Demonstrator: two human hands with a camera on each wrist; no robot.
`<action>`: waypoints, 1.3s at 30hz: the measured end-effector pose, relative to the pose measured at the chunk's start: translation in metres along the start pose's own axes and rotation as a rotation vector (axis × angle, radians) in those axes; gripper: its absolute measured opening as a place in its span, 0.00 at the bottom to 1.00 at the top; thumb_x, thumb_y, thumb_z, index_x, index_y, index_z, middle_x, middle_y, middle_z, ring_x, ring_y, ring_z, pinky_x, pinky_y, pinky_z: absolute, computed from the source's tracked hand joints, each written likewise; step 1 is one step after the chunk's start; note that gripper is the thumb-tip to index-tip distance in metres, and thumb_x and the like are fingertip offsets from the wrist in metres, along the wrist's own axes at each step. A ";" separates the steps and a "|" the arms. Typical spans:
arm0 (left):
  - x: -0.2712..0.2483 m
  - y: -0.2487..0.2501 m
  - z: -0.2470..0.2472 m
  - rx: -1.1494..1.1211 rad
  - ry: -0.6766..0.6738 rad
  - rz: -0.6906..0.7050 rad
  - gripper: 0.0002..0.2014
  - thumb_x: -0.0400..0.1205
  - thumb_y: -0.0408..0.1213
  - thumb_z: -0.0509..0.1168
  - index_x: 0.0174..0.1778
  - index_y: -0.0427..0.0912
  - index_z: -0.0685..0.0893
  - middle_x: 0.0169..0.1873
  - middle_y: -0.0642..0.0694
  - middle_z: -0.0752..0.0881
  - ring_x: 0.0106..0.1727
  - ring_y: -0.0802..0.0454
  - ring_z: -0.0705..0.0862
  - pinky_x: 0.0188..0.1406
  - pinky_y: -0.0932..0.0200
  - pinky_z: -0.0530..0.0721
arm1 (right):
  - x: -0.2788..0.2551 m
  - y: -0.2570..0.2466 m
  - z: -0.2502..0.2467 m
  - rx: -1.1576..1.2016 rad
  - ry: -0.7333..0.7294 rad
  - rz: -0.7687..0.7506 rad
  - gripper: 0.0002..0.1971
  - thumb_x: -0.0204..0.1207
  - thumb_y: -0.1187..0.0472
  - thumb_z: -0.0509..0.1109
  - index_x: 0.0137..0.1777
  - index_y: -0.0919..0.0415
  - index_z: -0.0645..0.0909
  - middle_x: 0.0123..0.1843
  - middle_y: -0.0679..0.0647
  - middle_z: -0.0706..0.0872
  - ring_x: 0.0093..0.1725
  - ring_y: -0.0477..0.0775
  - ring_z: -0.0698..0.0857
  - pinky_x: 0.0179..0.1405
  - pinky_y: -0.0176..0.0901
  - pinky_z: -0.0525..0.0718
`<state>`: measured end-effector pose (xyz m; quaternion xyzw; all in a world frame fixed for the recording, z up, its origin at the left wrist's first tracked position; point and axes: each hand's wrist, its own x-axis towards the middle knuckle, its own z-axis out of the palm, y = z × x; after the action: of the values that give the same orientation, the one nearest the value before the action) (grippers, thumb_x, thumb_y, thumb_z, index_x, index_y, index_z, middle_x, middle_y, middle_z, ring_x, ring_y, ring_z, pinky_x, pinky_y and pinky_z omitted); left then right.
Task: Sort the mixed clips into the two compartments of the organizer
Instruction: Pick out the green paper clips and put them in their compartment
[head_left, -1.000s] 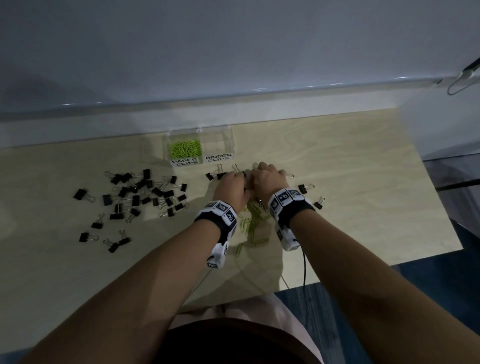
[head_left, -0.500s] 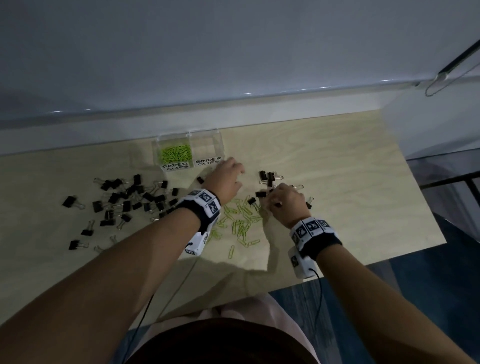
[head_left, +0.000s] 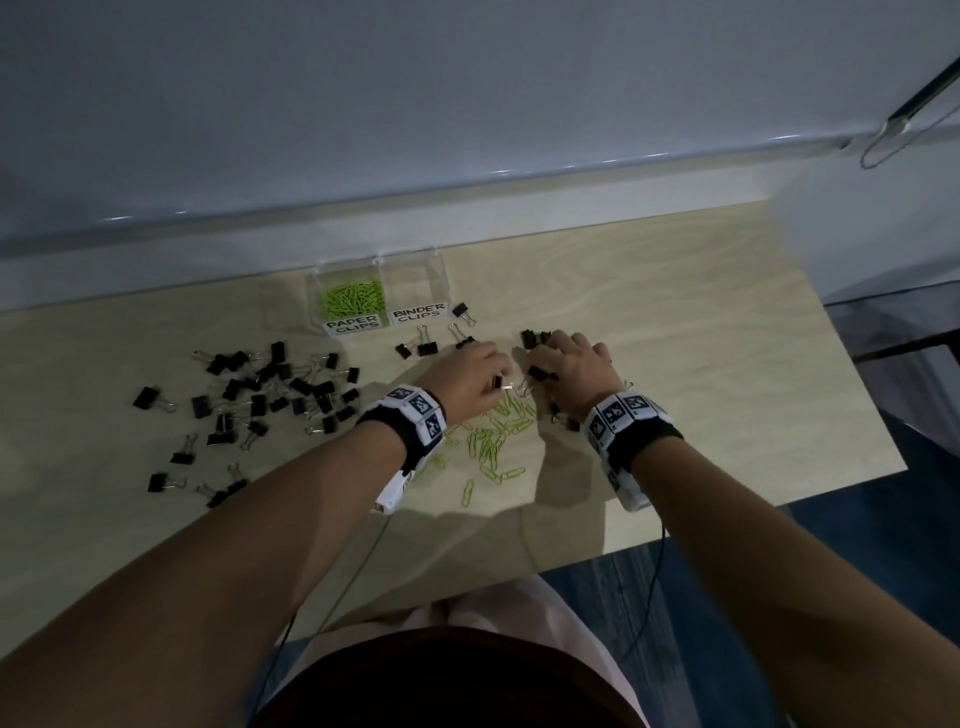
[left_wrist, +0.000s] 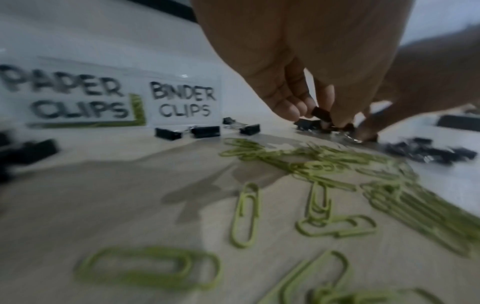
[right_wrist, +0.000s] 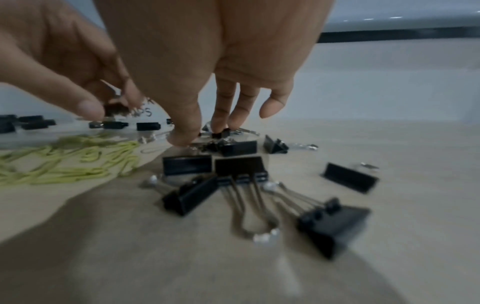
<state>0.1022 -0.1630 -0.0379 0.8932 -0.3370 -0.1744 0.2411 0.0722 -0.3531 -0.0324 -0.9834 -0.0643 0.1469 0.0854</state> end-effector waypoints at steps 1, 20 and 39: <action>-0.004 -0.006 -0.004 -0.043 0.071 -0.046 0.11 0.79 0.40 0.65 0.56 0.44 0.80 0.53 0.48 0.80 0.52 0.52 0.78 0.56 0.52 0.81 | -0.002 0.004 0.001 0.015 0.012 0.029 0.17 0.75 0.56 0.67 0.64 0.47 0.76 0.59 0.54 0.77 0.58 0.60 0.75 0.58 0.57 0.71; -0.067 -0.031 0.012 0.206 -0.006 -0.113 0.18 0.81 0.32 0.60 0.69 0.42 0.75 0.62 0.44 0.75 0.65 0.45 0.71 0.62 0.48 0.80 | -0.031 -0.089 0.041 0.330 0.111 -0.012 0.09 0.76 0.65 0.66 0.54 0.63 0.80 0.52 0.57 0.77 0.45 0.55 0.78 0.48 0.48 0.85; -0.121 -0.023 0.031 -0.239 0.066 -0.329 0.31 0.77 0.41 0.71 0.75 0.37 0.71 0.58 0.43 0.75 0.61 0.48 0.76 0.66 0.58 0.77 | -0.070 -0.091 0.050 0.507 0.088 -0.126 0.16 0.66 0.65 0.70 0.54 0.68 0.85 0.46 0.64 0.81 0.39 0.62 0.83 0.39 0.51 0.88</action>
<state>0.0130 -0.0744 -0.0584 0.9065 -0.1556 -0.2207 0.3245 -0.0185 -0.2677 -0.0428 -0.9301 -0.0826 0.1098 0.3407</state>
